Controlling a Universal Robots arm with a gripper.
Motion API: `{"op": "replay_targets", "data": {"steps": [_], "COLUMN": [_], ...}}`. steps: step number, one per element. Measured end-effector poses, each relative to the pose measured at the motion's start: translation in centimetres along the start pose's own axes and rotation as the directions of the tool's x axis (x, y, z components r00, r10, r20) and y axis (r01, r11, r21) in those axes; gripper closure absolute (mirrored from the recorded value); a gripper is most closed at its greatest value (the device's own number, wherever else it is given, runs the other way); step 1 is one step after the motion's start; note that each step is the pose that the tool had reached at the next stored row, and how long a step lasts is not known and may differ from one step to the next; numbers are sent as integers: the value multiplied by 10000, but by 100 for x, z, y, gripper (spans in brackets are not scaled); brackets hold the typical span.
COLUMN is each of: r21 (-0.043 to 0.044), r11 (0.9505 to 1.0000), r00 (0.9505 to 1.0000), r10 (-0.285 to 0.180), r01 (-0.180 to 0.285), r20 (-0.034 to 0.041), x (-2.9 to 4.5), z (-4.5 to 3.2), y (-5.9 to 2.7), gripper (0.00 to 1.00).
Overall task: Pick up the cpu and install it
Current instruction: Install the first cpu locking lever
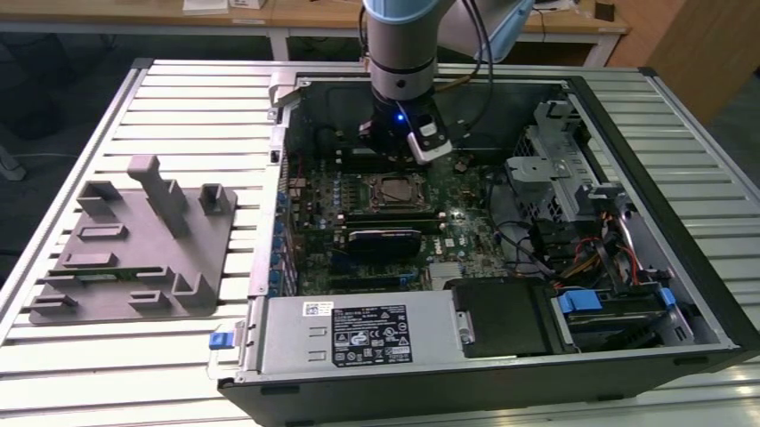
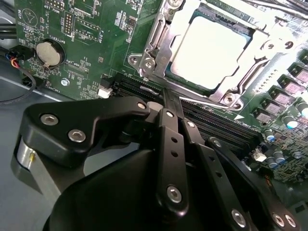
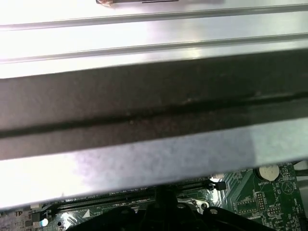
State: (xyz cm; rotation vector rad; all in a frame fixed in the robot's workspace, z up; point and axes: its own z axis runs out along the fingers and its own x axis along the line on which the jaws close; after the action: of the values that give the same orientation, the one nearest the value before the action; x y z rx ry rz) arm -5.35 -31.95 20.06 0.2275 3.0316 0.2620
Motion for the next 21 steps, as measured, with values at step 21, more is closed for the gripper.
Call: {"op": "replay_targets", "data": {"steps": [21], "r21": [-92], "r11": [9998], "r00": [9998], "r10": [155], "r01": [-154], "r20": [85], "x": [43], "z": [13], "y": [-7], "gripper": [89]}}
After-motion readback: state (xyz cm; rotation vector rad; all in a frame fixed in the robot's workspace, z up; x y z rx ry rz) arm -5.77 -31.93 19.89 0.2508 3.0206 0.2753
